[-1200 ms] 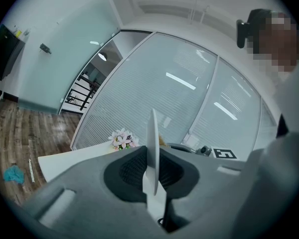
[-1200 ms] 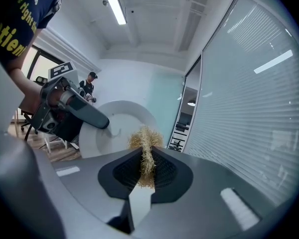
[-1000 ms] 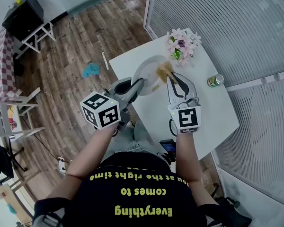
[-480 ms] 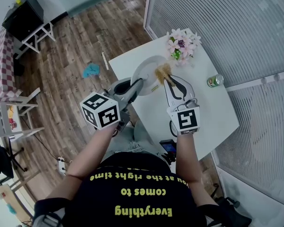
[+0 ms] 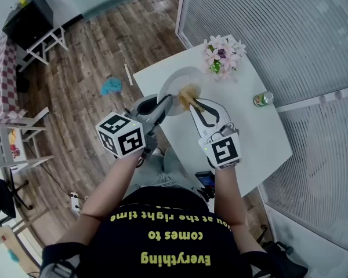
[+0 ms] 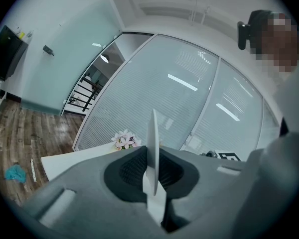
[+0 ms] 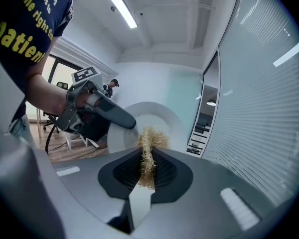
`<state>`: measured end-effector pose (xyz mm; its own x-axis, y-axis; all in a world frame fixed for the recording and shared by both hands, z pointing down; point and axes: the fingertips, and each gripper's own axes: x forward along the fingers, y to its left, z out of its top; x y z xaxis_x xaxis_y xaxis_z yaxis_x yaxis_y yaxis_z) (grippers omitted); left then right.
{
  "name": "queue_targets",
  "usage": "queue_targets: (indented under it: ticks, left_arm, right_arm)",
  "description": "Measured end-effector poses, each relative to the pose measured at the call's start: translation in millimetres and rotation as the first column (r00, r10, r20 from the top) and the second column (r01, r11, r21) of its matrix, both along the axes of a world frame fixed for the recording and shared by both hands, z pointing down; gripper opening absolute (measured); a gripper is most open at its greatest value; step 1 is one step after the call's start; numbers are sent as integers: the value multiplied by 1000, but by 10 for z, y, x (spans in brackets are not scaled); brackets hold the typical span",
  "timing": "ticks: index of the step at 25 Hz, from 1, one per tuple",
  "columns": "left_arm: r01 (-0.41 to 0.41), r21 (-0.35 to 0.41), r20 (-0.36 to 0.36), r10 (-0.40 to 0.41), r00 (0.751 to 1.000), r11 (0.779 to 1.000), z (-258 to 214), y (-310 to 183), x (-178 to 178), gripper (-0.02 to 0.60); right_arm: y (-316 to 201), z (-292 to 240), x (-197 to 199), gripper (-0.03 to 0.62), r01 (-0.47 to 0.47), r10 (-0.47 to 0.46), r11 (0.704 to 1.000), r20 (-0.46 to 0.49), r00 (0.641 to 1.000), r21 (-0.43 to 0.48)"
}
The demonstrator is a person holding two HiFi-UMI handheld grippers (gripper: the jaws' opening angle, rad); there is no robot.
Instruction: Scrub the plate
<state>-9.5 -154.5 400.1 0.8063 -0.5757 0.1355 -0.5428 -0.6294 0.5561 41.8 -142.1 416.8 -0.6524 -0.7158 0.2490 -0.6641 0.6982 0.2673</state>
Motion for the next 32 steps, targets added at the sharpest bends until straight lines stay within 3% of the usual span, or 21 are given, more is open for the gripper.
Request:
queue_targets:
  ticks: [15, 22, 32]
  left_arm:
    - [16, 1, 0, -16, 1000, 1000, -6, -11, -55, 23]
    - [22, 1, -5, -22, 1000, 1000, -15, -41, -87, 18]
    - [15, 46, 21, -16, 1000, 999, -42, -60, -65, 18]
  right_arm:
    - [232, 42, -257, 32, 199, -203, 976, -40, 978, -90]
    - [365, 59, -403, 32, 289, -292, 950, -7, 956, -114]
    - [220, 65, -295, 32, 217, -216, 971, 20, 976, -103]
